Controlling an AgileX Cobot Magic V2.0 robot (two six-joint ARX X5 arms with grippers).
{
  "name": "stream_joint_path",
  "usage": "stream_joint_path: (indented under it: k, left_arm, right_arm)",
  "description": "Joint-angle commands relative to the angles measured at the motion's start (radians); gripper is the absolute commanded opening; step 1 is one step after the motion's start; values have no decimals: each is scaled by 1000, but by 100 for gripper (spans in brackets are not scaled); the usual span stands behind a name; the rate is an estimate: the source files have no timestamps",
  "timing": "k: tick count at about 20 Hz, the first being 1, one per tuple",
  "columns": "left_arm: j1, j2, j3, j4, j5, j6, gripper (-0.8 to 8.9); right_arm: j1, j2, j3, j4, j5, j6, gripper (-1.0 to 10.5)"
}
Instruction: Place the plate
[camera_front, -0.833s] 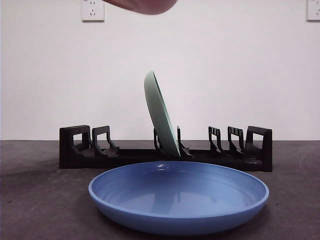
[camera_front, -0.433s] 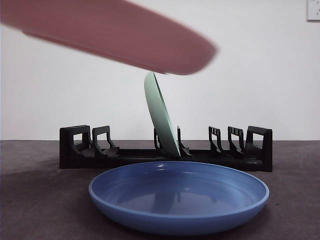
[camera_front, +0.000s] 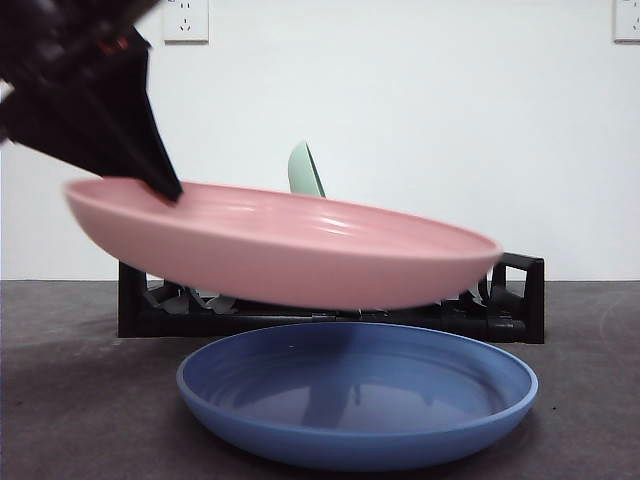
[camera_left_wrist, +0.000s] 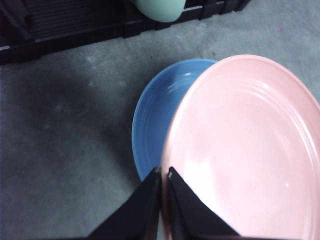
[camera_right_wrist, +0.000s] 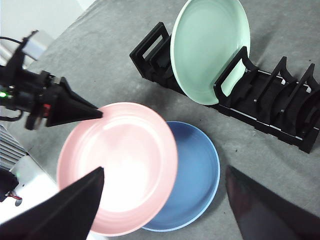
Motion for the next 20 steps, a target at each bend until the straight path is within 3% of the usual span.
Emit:
stream_joint_path:
  k: [1, 12, 17, 20]
  left_arm:
    - [-7, 40, 2, 69, 11, -51, 4]
    - [-7, 289, 2, 231, 12, -101, 4]
    - [-7, 331, 2, 259, 13, -113, 5]
    - [-11, 338, 2, 285, 13, -163, 5]
  right_arm:
    - [2, 4, 16, 5, -3, 2, 383]
    - [2, 4, 16, 6, -3, 2, 383]
    - [2, 4, 16, 6, -3, 2, 383]
    - [2, 4, 16, 6, -3, 3, 383]
